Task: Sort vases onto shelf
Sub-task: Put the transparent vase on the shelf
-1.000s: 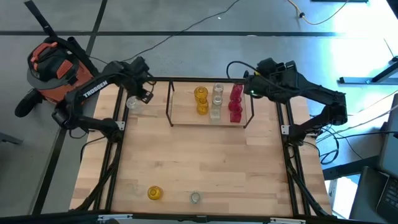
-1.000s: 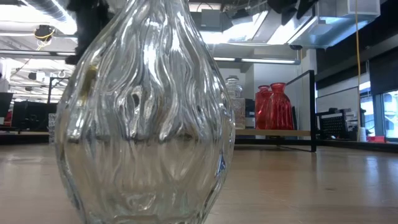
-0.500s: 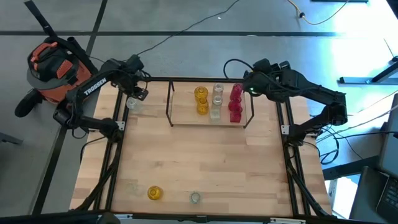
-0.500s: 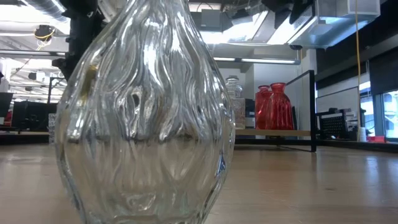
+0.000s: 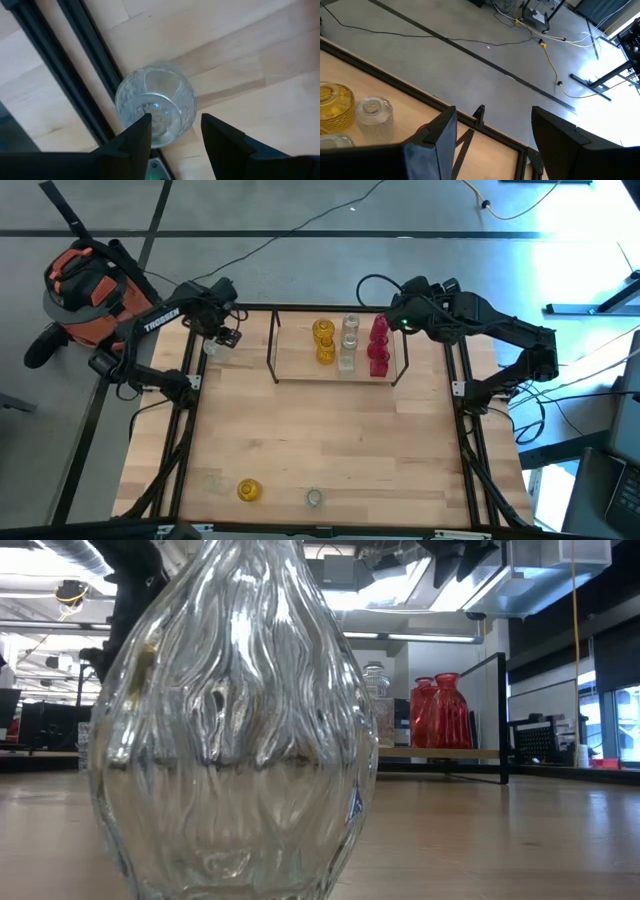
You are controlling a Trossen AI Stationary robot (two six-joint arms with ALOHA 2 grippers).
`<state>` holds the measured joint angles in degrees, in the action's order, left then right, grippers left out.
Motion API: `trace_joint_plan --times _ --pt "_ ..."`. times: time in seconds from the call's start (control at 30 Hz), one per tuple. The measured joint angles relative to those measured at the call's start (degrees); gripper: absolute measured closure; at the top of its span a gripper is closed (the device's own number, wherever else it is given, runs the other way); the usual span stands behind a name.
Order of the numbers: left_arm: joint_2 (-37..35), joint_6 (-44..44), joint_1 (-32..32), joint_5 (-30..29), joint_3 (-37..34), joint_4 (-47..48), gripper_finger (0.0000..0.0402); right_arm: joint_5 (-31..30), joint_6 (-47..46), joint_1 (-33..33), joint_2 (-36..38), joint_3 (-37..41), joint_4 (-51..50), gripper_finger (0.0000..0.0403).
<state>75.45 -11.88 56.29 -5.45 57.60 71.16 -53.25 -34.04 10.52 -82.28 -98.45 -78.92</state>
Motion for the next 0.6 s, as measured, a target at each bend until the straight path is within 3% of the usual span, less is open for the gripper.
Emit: trace_joint_plan --times 0.33,0.6 --pt "0.0 0.3 -0.1 1.7 -7.1 -5.6 0.0261 0.0 0.0 0.0 0.0 0.0 0.0 0.0192" --pt "-0.4 2.3 0.4 8.0 -8.9 -4.3 0.0352 0.0 0.0 0.0 0.0 0.0 0.0 0.0192"
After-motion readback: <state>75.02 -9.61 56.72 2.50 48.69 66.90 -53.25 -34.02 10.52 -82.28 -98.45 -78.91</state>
